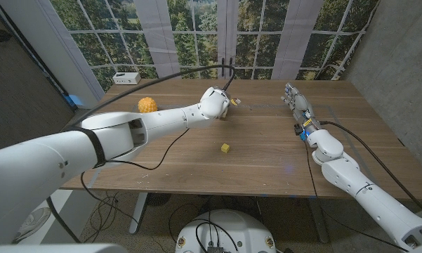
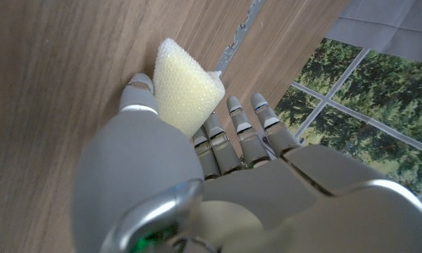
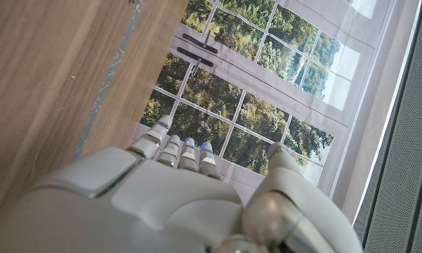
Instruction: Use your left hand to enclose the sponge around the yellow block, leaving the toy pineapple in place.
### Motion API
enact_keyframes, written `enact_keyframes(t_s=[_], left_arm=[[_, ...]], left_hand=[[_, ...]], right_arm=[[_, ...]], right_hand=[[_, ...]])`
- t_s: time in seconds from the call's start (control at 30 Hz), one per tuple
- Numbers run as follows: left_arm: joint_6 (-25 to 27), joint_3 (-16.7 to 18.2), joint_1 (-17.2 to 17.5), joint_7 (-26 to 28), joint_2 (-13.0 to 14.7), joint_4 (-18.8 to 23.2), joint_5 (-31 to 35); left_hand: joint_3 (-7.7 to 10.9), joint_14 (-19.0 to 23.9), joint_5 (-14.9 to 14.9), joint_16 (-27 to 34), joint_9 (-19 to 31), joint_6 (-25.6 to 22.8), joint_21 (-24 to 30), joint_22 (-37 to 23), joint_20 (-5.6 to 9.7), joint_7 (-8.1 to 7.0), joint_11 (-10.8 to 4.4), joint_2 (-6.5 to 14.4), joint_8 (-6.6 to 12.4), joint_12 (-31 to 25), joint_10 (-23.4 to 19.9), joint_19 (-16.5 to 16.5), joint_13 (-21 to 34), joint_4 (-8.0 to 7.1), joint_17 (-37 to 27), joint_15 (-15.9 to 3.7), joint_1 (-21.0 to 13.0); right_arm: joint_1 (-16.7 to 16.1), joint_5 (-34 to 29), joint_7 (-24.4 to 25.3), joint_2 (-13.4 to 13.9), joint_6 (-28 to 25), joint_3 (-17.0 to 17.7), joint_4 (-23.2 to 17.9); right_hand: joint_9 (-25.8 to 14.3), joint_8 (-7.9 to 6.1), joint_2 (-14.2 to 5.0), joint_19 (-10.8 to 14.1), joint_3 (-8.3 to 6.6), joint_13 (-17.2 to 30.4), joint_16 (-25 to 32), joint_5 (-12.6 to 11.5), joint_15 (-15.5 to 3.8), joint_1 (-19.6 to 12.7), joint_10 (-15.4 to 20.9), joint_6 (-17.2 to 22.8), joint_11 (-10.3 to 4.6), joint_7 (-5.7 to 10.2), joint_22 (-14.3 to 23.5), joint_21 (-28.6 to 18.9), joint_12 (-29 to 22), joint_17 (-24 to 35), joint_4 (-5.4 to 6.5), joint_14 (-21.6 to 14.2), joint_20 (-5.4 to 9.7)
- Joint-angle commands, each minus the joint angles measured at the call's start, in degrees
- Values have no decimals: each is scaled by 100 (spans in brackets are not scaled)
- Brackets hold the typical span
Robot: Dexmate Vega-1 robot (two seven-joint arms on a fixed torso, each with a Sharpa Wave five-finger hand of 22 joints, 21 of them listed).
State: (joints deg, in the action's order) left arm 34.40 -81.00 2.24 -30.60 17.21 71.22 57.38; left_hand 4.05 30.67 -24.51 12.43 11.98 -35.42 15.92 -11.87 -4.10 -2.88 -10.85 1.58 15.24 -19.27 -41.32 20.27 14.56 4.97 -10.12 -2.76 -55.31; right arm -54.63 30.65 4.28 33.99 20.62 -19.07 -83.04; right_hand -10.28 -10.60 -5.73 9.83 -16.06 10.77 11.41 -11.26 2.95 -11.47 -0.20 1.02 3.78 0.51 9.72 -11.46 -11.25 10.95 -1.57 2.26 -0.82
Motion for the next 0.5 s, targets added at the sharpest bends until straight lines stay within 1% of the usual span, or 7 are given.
enact_keyframes(t_s=[0.03,0.1,0.13,0.23,0.33,0.4,0.5], left_arm=[[165,398,336,-174,604,1253,615],[187,440,430,-136,674,1412,834],[170,448,444,-217,697,1475,942],[81,693,619,-225,824,1754,955],[15,847,780,-256,944,2030,1130],[-91,1011,885,-382,1028,2255,1098],[-184,1125,1049,-429,1136,2518,1365]], left_hand=[[-30,10,25,-37,1,-8,18,-6,-30,-27,19,25,-9,7,6,31,24,5,-19,-698,-67],[-38,24,27,-35,2,-25,20,-7,-23,-41,18,33,-9,7,-6,35,28,-3,-21,-708,-62],[-40,24,27,-36,2,-28,20,-7,-22,-42,10,34,-9,5,-12,36,28,-4,-21,-711,-61],[-48,25,29,-40,3,-33,20,-7,-22,-40,23,41,-15,6,-22,35,32,-11,-22,-705,-59],[-54,27,30,-43,4,-38,20,-7,-27,-39,22,46,-18,8,-25,33,34,-15,-22,-709,-57],[-62,33,32,-44,5,-48,22,-7,-25,-41,22,49,-21,9,-33,36,37,-20,-23,-716,-56],[-70,34,34,-48,6,-59,21,-7,-27,-35,21,57,-24,13,-36,34,41,-27,-23,-709,-53]], right_arm=[[-72,-47,96,43,-99,-3,-179],[-79,-81,103,61,-94,-7,-211],[-85,-77,106,65,-102,-3,-235],[-92,-120,121,92,-113,-7,-290],[-105,-117,150,95,-149,0,-349],[-110,-122,154,101,-164,-2,-373],[-126,-139,178,114,-186,1,-418]], right_hand=[[-5,-15,-10,28,2,18,-12,-27,9,29,2,26,21,51,23,20,-5,0,-1,-39,-38],[-5,-15,-11,26,1,18,-12,-27,8,29,3,27,22,55,23,20,-5,0,-1,-38,-34],[-5,-15,-11,28,1,18,-12,-27,7,29,4,26,23,53,23,20,-5,0,-1,-39,-34],[-5,-15,-11,33,1,18,-13,-26,5,30,4,27,18,54,23,18,-5,0,-1,-36,-22],[-5,-15,-11,34,0,18,-13,-26,4,29,3,29,15,57,23,18,-5,0,-3,-39,-21],[-5,-15,-11,34,0,18,-14,-26,4,29,4,29,18,54,23,18,-5,0,-3,-38,-24],[-5,-15,-11,35,0,18,-14,-26,5,29,7,30,17,52,23,18,-6,0,-4,-39,-27]])
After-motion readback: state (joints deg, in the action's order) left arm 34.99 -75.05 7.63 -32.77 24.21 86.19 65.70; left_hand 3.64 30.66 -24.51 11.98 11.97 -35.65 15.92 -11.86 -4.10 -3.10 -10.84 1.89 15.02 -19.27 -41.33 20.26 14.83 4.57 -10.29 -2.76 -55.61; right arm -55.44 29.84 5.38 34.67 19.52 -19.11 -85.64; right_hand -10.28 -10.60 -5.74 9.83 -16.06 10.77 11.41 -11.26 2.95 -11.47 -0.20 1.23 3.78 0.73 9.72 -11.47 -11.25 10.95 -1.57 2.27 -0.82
